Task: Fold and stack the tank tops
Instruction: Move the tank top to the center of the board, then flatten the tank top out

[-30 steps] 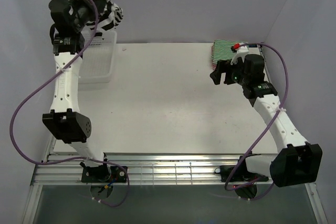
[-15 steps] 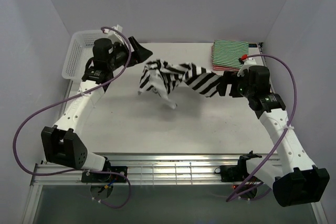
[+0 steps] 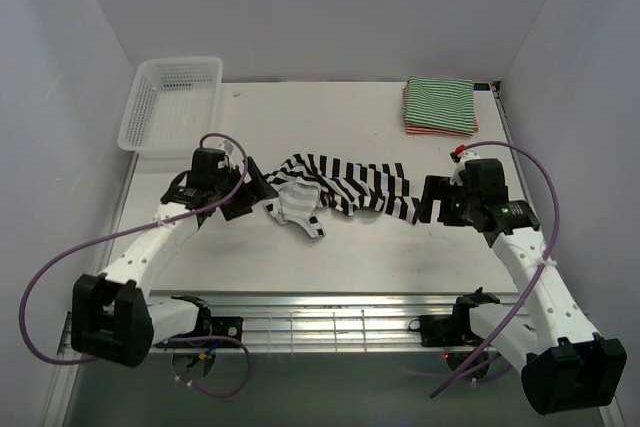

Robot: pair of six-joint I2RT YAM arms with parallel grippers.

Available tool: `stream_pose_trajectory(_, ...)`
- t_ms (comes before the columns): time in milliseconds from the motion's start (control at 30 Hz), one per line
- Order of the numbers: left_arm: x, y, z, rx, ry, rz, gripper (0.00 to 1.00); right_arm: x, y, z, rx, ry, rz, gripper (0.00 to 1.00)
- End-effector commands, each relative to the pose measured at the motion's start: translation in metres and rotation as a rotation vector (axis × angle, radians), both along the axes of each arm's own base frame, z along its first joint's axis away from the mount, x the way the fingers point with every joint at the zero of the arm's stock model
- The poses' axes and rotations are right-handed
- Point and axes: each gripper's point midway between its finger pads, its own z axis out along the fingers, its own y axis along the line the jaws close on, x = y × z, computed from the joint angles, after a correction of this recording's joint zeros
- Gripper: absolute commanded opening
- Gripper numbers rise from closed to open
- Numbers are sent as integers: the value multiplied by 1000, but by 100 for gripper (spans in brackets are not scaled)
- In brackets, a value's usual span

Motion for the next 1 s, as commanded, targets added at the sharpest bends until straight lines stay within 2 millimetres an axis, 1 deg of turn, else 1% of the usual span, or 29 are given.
stream_pose_trajectory(0, -38, -9, 9, -74, 17, -26, 98, 1, 1, -6, 16, 13, -22, 90)
stream_pose_trajectory(33, -51, -13, -2, -92, 51, -39, 98, 3, 4, -12, 35, 12, -33, 90)
stream_pose_trajectory(67, -54, -20, -1, -121, 50, -44, 98, 4, 8, -18, 57, 27, -23, 90)
stream_pose_trajectory(100, -63, -31, -1, -136, 49, -81, 98, 6, 11, -21, 72, 28, -16, 90)
stream_pose_trajectory(133, -67, -38, -2, -146, 52, -98, 98, 11, 15, -25, 86, 18, -8, 90)
stream_pose_trajectory(167, -71, -45, -6, -162, 54, -106, 98, 11, 18, -31, 104, 46, -9, 90)
stream_pose_trajectory(200, -80, -58, -10, -161, 65, -152, 98, 13, 20, -33, 112, 50, -5, 90)
stream_pose_trajectory(267, -83, -72, -16, -151, 60, -184, 98, 17, 26, -41, 139, 59, 2, 90)
stream_pose_trajectory(300, -89, -82, -21, -144, 79, -202, 98, 18, 28, -44, 146, 62, 6, 90)
stream_pose_trajectory(333, -88, -87, -33, -118, 106, -203, 98, 20, 28, -47, 148, 63, 8, 90)
stream_pose_trajectory(400, -85, -102, -37, -111, 106, -224, 98, 25, 31, -54, 153, 60, 18, 90)
stream_pose_trajectory(433, -81, -105, -51, -78, 129, -214, 98, 27, 31, -57, 153, 58, 20, 90)
stream_pose_trajectory(467, -77, -107, -54, -63, 131, -207, 98, 31, 30, -62, 147, 60, 13, 90)
stream_pose_trajectory(500, -72, -112, -53, -57, 125, -204, 98, 33, 30, -63, 145, 56, 13, 90)
stream_pose_trajectory(533, -66, -111, -63, -21, 138, -180, 98, 35, 28, -66, 138, 60, 4, 90)
stream_pose_trajectory(600, -57, -115, -65, -8, 131, -169, 97, 41, 23, -76, 109, 71, -22, 90)
stream_pose_trajectory(633, -54, -115, -68, 7, 133, -167, 92, 43, 22, -80, 103, 79, -28, 90)
stream_pose_trajectory(667, -52, -111, -79, 47, 157, -142, 91, 44, 23, -86, 101, 98, -24, 91)
stream_pose_trajectory(733, -46, -110, -83, 67, 169, -114, 90, 48, 25, -90, 107, 95, -13, 92)
stream_pose_trajectory(767, -46, -108, -91, 84, 185, -104, 90, 48, 26, -96, 108, 114, -9, 94)
stream_pose_trajectory(833, -40, -112, -93, 87, 183, -101, 89, 52, 26, -101, 107, 113, -6, 95)
stream_pose_trajectory(867, -38, -114, -94, 89, 182, -107, 84, 51, 27, -107, 107, 134, -6, 96)
stream_pose_trajectory(900, -38, -114, -101, 101, 198, -110, 79, 52, 28, -110, 109, 142, -4, 97)
stream_pose_trajectory(933, -34, -118, -99, 99, 194, -113, 73, 52, 28, -115, 111, 161, -3, 98)
stream_pose_trajectory(967, -34, -118, -102, 105, 199, -118, 51, 53, 30, -116, 118, 163, 3, 98)
